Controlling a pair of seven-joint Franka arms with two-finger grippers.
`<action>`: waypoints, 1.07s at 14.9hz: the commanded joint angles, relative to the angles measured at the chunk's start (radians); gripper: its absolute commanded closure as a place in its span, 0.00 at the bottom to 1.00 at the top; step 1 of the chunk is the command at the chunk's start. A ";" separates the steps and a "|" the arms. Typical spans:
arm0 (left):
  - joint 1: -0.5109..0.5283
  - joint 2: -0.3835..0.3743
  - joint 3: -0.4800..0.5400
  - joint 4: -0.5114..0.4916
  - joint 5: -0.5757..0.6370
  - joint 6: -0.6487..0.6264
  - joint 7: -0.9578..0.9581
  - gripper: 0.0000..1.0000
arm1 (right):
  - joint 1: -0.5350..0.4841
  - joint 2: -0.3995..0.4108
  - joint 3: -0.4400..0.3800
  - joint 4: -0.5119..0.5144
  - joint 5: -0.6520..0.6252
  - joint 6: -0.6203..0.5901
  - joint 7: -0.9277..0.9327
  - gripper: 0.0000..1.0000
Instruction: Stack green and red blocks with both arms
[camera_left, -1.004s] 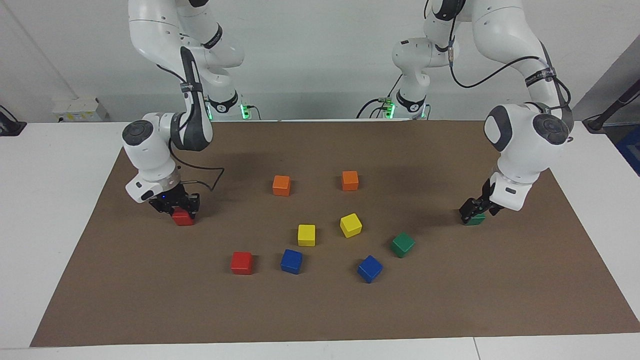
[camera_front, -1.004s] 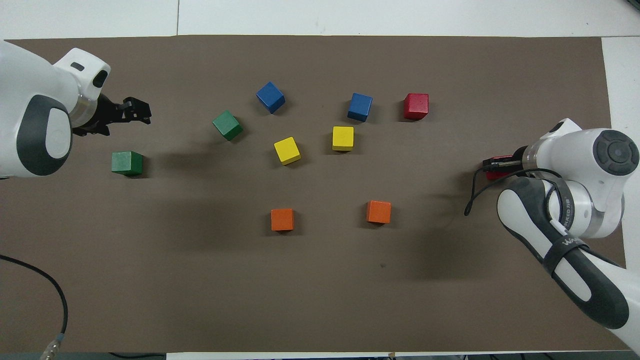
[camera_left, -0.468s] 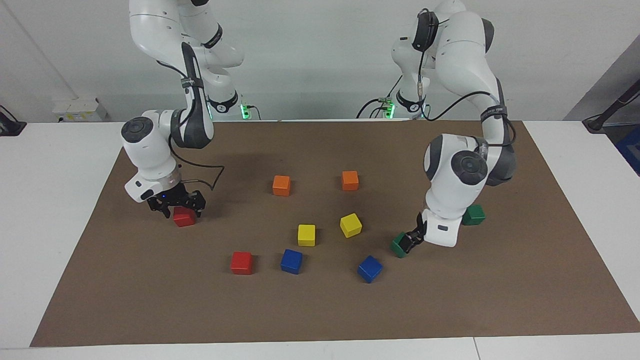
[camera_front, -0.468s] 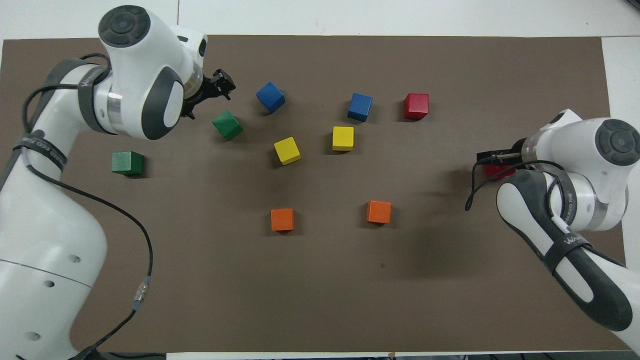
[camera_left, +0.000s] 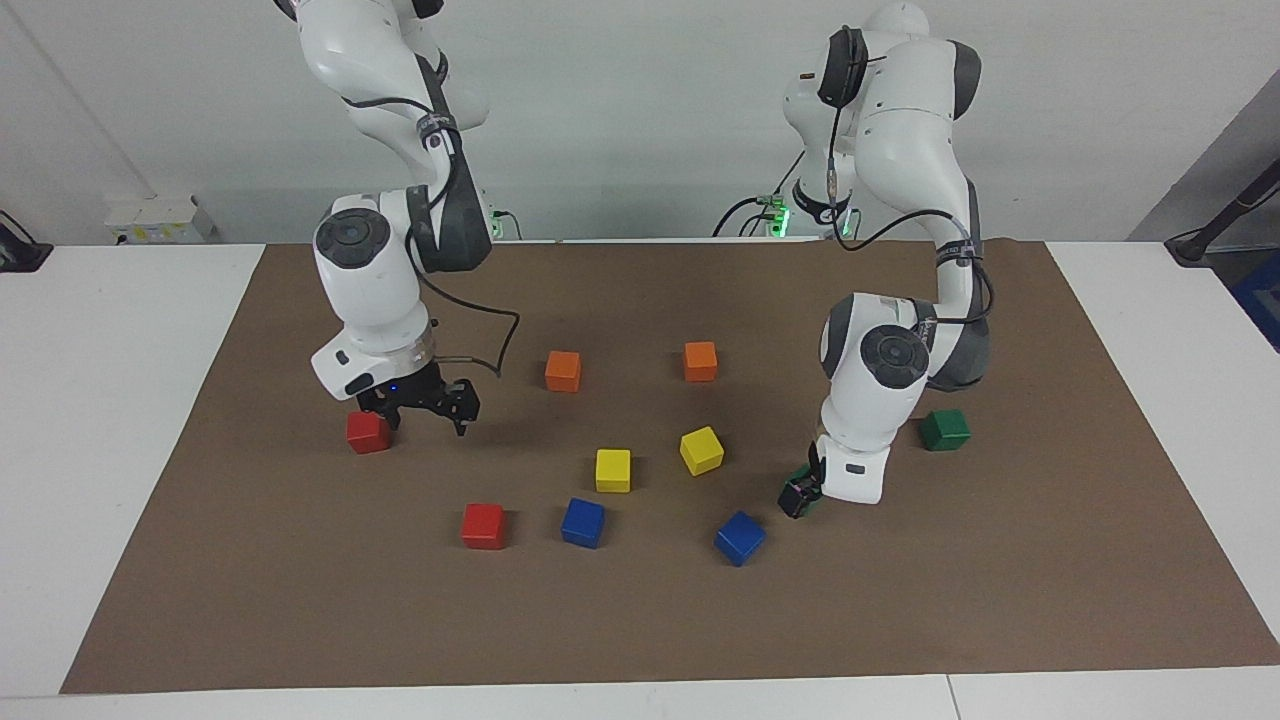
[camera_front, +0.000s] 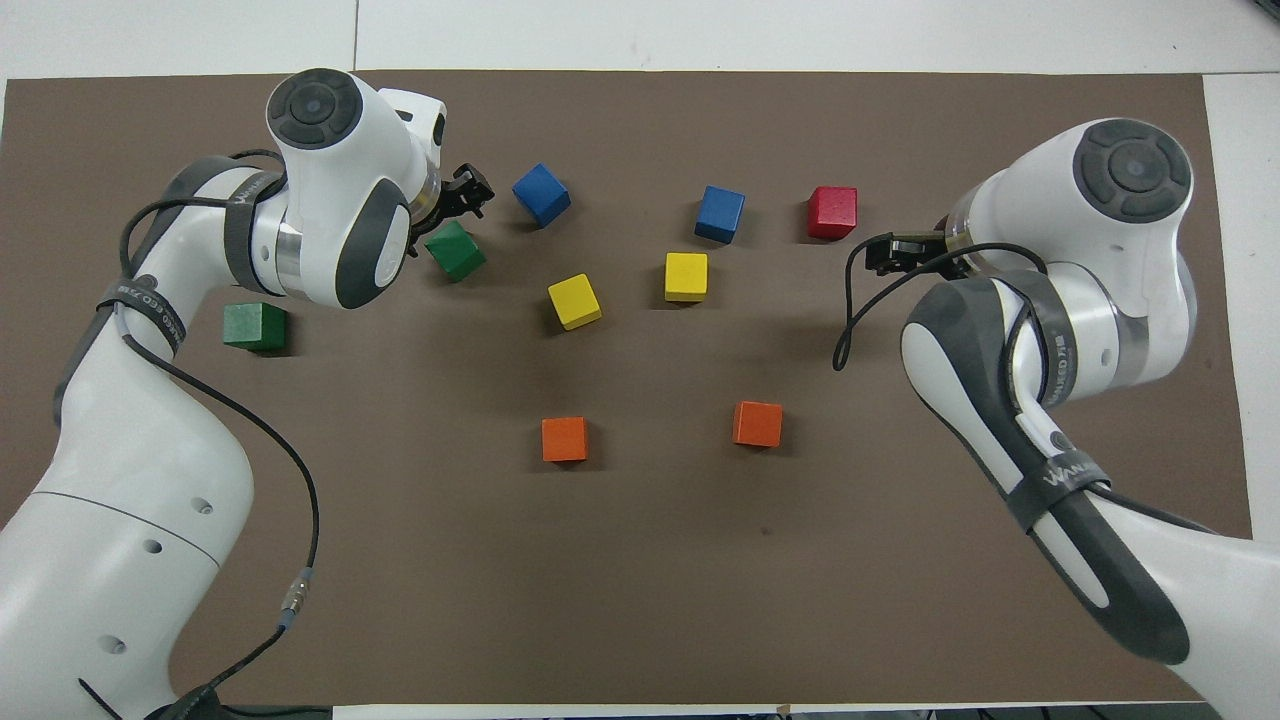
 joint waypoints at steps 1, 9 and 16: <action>-0.013 -0.074 0.014 -0.126 0.020 0.061 -0.055 0.00 | 0.024 0.152 0.001 0.192 -0.025 -0.053 0.078 0.00; -0.025 -0.080 0.014 -0.141 0.020 0.087 -0.115 0.06 | 0.050 0.353 -0.001 0.438 -0.030 -0.093 0.123 0.00; -0.015 -0.071 0.008 -0.024 0.115 -0.134 -0.082 1.00 | 0.050 0.439 0.001 0.542 -0.027 -0.099 0.123 0.00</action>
